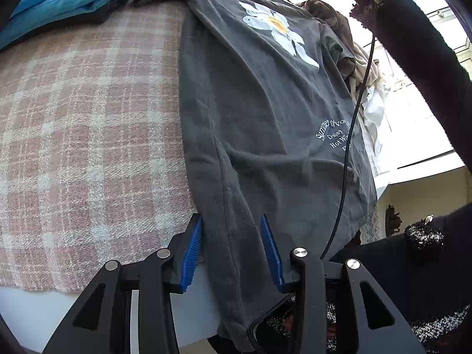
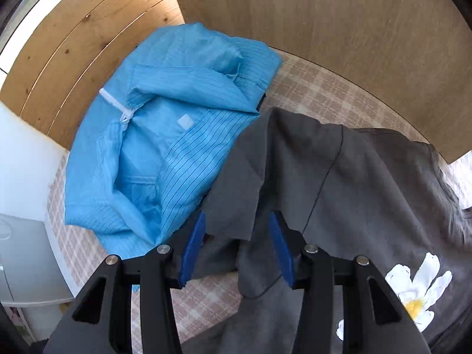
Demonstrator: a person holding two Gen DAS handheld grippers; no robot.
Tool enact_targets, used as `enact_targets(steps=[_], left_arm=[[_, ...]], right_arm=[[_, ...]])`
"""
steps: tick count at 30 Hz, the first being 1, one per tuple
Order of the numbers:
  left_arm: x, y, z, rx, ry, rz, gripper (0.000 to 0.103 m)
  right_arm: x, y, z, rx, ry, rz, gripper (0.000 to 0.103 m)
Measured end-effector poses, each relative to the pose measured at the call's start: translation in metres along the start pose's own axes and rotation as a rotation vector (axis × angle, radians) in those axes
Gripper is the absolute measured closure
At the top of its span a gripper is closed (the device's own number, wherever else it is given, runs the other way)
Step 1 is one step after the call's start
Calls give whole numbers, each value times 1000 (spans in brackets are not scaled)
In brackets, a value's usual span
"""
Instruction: Fold clothes
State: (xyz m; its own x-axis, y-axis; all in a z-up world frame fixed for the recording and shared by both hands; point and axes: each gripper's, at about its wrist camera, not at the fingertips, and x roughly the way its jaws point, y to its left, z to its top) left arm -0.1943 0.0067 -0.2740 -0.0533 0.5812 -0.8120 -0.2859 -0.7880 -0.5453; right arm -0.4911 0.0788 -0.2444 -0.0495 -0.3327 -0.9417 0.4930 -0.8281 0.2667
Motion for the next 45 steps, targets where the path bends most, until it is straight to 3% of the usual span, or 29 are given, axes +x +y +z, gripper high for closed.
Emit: enact_targets(steps=[6,7,8,9,16,19,21,23,25,28,34,36,38,41,45], left_arm=[[0,3,1,23,7,-17,66],[0,3,1,27,8,-20,66],[0,3,1,31,9,-23,66],[0,4,1,35,10,-26,66],[-1,5,-1,58,16,-38,66],[-1,6,-2,64,16,-44,68],[-2,11,-3,48,11,-44,75],[-3,16,-3,33,7,-44,90],[-3,24,-4,6,8,-66,96],[-8,29,-7,-7,7,-96,97],[-32,38,-17,-61,-34,-190,99],[-40,49,-21,-95,-50,-157,101],[-45,62,-26,-124,-51,-97,103],[-43,79,-32,-181,-21,-86,103],[-58,55,-40,-116,-28,-91,100]], right_arm=[[25,-13,4,78,84,128,61],[26,-14,2,83,86,150,69],[25,-15,1,84,88,185,95],[22,-17,0,90,80,204,97],[-54,-35,30,162,-211,320,98],[-60,-33,64,190,-255,296,98],[-50,-24,77,175,-230,218,98],[-40,-15,80,125,-191,122,97],[-38,-17,76,113,-209,127,97],[-48,-28,76,153,-260,154,97],[-67,-22,85,160,-327,76,97],[-69,-21,88,171,-380,84,97],[-51,-15,92,162,-345,72,97],[-29,0,84,134,-262,24,97],[-51,14,60,93,-237,-3,96]])
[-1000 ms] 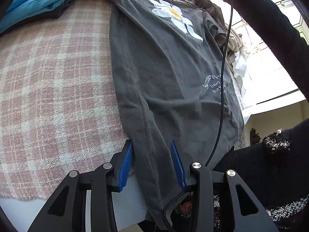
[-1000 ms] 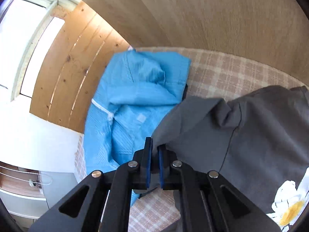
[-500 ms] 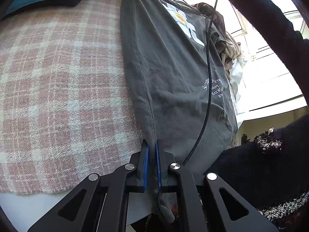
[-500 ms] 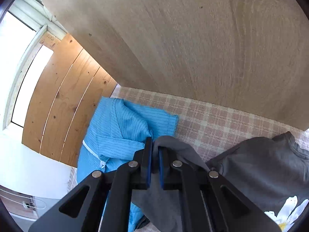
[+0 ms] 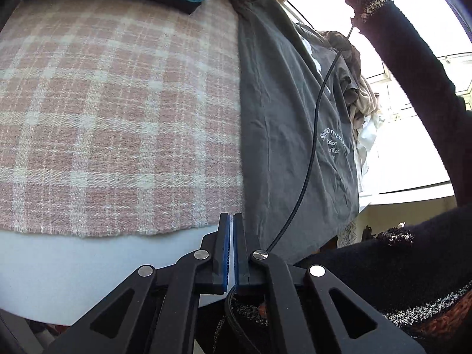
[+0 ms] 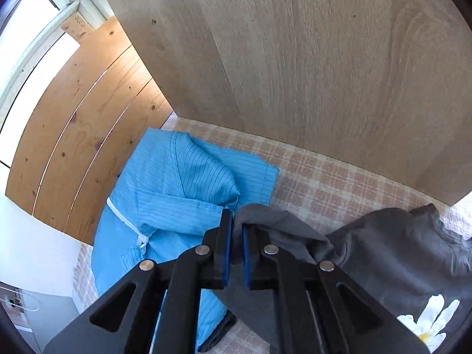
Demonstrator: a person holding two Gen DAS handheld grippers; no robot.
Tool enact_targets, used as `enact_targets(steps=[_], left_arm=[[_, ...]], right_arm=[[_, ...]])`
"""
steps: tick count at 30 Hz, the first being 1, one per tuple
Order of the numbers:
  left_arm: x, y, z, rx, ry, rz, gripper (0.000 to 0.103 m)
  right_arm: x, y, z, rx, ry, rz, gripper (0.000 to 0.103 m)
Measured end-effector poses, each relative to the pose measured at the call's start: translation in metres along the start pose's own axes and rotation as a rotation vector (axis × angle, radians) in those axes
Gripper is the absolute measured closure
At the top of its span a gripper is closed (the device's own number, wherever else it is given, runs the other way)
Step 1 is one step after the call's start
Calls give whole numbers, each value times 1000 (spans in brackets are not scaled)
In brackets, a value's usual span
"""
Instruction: Fold clothes
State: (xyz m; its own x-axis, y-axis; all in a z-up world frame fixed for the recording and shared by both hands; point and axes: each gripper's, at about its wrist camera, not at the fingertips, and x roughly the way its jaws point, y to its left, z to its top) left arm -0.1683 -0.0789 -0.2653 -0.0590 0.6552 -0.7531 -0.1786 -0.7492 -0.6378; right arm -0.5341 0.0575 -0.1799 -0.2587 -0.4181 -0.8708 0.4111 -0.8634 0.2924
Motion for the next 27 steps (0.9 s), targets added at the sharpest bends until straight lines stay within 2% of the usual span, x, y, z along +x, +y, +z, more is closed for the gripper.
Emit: enact_targets(steps=[1,2,5,8,11,13,15,18,20,22,23,26,27], left_arm=[[-2,-11,-5,36,5,3,90],[-1,-20,-11,74,16,14,85],[5,-41,-27,139,49,68,85],[10,-49,-43,142,54,94,85],[17,-61,-62,172,46,190,85],[23,-70,-69,169,32,213,85],[28,-79,-72,175,12,237,85],[40,-88,-75,195,1,329,85],[50,-92,-72,190,3,394,85],[57,-97,-69,174,3,443,85],[56,-99,-69,170,-1,446,85],[53,-112,-68,172,-12,457,85],[52,-117,-68,181,-15,455,85]], right_arm=[[-11,0,-2,-11,14,-6,95],[-21,1,-5,-24,28,-13,95],[-59,0,-11,-63,48,-41,94],[-107,4,-37,-102,7,2,94],[-158,2,-99,-147,-45,57,94],[-184,-7,-153,-148,-62,67,90],[-207,-28,-211,-108,-66,62,85],[-224,-73,-263,-27,-60,69,82],[-227,-96,-269,11,-109,98,83],[-222,-111,-267,62,-110,139,97],[-217,-116,-267,83,-97,148,97],[-199,-116,-262,35,-55,38,97],[-190,-115,-262,-9,-31,-23,92]])
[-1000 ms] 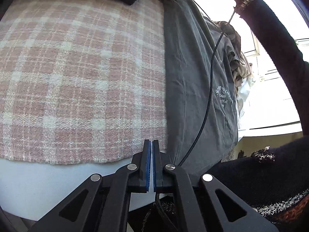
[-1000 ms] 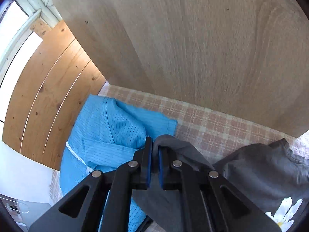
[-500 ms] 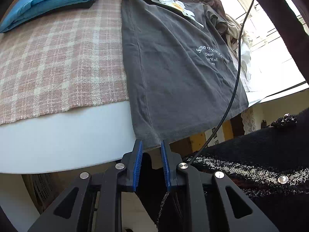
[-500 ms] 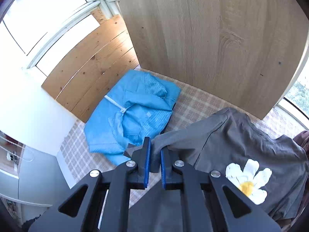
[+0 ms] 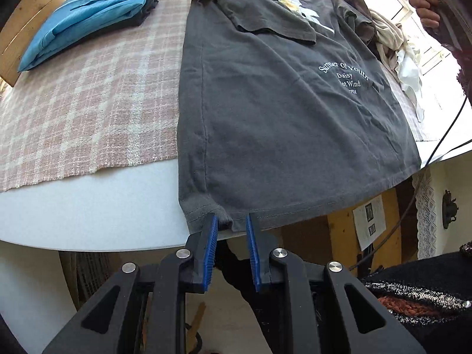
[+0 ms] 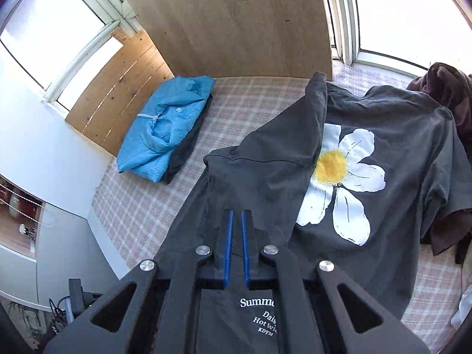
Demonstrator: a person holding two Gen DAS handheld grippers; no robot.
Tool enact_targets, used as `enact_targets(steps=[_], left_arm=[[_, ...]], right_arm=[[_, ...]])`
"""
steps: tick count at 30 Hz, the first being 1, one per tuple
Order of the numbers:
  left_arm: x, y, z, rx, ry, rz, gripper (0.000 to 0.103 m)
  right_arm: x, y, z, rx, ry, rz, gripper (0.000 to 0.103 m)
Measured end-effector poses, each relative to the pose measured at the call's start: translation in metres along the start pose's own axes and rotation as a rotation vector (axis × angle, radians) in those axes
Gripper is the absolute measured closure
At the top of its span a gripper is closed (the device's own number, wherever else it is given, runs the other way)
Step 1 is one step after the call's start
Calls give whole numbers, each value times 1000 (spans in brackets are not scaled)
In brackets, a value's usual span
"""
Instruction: Fold clothes
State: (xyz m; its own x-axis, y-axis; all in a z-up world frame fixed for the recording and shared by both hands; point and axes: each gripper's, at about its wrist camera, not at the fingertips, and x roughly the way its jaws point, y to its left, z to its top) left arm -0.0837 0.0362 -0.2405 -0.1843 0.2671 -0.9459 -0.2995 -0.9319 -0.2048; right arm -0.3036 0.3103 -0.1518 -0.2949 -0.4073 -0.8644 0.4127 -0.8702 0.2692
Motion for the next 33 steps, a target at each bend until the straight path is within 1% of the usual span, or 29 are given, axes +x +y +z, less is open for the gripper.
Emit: enact_targets(steps=[1,2,3,4,7,8,10,11,13,14,15,16,18,19,22,23,25,26,27,29,31,33], left_arm=[[-5,-1,-1,7,-5,-6,85],[-9,-3,-1,13,-10,-13,85],[-11,-4,-1,18,-13,-22,85],[-14,-6,0,23,-14,-31,85],[-16,-10,6,54,-6,-50,85],[-16,-11,8,63,-2,-53,85],[-17,-9,13,83,6,-74,85],[-18,-7,16,91,8,-85,85],[-19,0,22,97,8,-89,85],[-19,4,25,98,8,-93,85],[-19,8,28,97,7,-100,85],[-19,13,31,96,5,-103,85],[-18,22,37,96,1,-111,85],[-18,26,40,97,-1,-116,85],[-17,38,46,94,-8,-134,85],[-17,42,47,92,-10,-140,85],[-17,50,49,84,-12,-154,85],[-17,54,50,79,-12,-162,85],[-17,58,50,73,-13,-170,85],[-18,65,52,64,-20,-183,85],[-21,71,54,52,-32,-196,85],[-24,77,55,34,-44,-206,85]], right_arm=[[11,-2,0,-27,31,-59,78],[26,-12,-1,-1,64,-69,66],[41,-23,-2,35,98,-69,50],[57,-34,-3,72,131,-69,50],[98,-62,-11,239,223,4,50],[108,-65,-13,257,246,11,50],[122,-64,-14,258,270,-6,50],[125,-62,-14,258,273,-4,50],[125,-55,-13,234,262,25,50],[124,-50,-10,205,260,15,50],[123,-45,-7,166,269,-2,56],[123,-39,-4,125,280,-20,76],[123,-32,2,102,320,6,99],[123,-31,5,109,332,21,99],[124,-32,13,128,353,-15,100],[124,-35,17,157,355,-9,100],[119,-41,28,246,325,76,100],[115,-42,41,297,301,118,100],[114,-43,56,337,276,142,100],[116,-32,100,355,223,149,100],[123,-2,159,320,161,175,100],[138,40,216,292,115,275,100]])
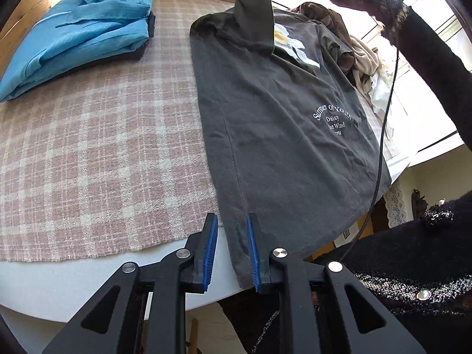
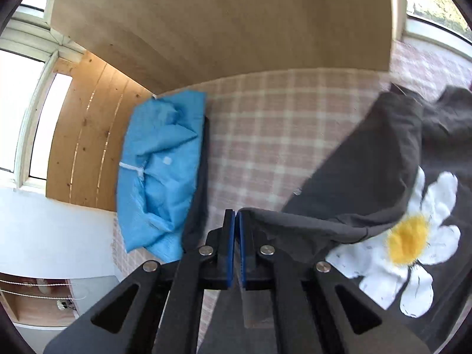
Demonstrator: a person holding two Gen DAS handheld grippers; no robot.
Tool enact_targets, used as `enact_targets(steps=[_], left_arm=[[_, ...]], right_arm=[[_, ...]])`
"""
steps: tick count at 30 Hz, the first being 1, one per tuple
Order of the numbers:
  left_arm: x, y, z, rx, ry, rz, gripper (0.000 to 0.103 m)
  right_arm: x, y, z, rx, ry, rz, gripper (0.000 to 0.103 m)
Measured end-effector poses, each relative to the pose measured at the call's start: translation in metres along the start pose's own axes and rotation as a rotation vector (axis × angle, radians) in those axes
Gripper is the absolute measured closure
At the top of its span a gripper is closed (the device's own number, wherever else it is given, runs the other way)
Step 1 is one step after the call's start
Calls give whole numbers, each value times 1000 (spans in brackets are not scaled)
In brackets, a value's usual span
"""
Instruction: Fold clothes
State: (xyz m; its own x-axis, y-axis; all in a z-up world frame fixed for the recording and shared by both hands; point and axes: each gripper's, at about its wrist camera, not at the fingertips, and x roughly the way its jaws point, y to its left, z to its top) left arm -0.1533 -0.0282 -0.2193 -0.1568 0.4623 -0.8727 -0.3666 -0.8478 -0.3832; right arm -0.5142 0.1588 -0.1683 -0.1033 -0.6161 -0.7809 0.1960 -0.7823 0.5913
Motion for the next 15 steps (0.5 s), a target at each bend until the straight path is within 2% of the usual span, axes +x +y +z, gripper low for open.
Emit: enact_targets(steps=[2,3,4,6,8,10,13,15], left_arm=[[-3,4,-1,-16,-7,-7,85],[-5,7,-2,-22,-7,-2,85],[-5,8,-4,-28,-5,5,85],[-8,12,-7,-39,-6,11,85],[-12,15,-11,-49,-10,13,85],[-14,15,-14,-44,-18,4,85],[-13,7,-19,-19,-24,-2,85],[-11,0,-23,-4,-22,-12,85]], right_arm=[[28,56,29,-107,8,-25,94],[42,82,37,-182,22,-118,83],[49,96,39,-215,34,-164,83],[60,118,41,-262,58,-225,83],[57,123,38,-268,84,-249,83],[41,124,26,-307,50,-280,83],[-12,111,-9,-329,-65,-175,83],[-65,95,-48,-344,-194,-87,83]])
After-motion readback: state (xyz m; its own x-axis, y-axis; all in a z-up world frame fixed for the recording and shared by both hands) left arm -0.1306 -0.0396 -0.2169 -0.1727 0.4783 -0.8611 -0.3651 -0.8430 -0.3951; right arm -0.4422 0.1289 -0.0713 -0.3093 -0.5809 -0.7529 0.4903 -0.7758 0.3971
